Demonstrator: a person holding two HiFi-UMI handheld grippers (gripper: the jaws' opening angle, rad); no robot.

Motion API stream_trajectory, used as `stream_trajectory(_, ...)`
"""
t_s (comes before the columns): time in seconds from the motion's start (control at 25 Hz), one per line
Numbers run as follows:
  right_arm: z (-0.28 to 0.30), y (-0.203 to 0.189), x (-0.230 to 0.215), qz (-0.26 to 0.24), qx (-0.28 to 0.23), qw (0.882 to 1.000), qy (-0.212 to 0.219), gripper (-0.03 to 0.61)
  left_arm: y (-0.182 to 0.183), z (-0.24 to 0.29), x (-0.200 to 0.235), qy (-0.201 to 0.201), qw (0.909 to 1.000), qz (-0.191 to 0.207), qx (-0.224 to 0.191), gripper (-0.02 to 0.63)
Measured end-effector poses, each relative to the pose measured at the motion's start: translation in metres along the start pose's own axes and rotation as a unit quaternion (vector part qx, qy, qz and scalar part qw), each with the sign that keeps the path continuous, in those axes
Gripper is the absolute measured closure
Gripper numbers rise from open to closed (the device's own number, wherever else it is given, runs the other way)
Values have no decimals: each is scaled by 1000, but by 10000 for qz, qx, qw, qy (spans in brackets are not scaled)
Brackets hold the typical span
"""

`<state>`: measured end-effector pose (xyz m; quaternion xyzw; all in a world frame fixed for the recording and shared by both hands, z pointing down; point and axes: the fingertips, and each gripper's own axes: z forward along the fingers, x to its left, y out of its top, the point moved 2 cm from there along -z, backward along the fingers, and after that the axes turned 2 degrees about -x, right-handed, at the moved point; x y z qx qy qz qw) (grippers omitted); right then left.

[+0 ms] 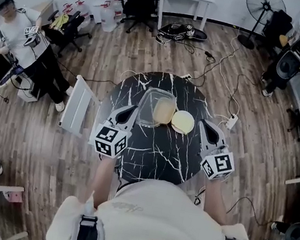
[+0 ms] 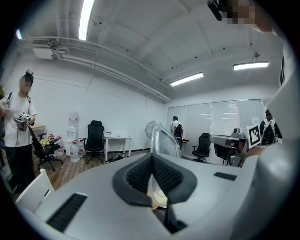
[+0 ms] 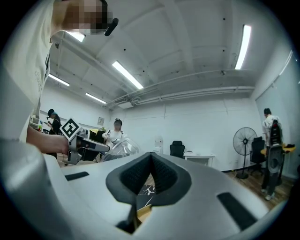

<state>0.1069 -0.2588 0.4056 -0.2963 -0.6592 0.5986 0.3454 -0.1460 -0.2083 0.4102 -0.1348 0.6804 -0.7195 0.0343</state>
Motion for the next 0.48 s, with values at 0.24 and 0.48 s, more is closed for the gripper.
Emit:
stream_trajectory(0.24,2,-3,-4,106,10,9999,-95,572,-1,3,2,-18,10000,4,56,595)
stream_trajectory(0.48,3,-4,-5,74,21,9999,-95,572,-4,3,8,16,10000,-15,76,595)
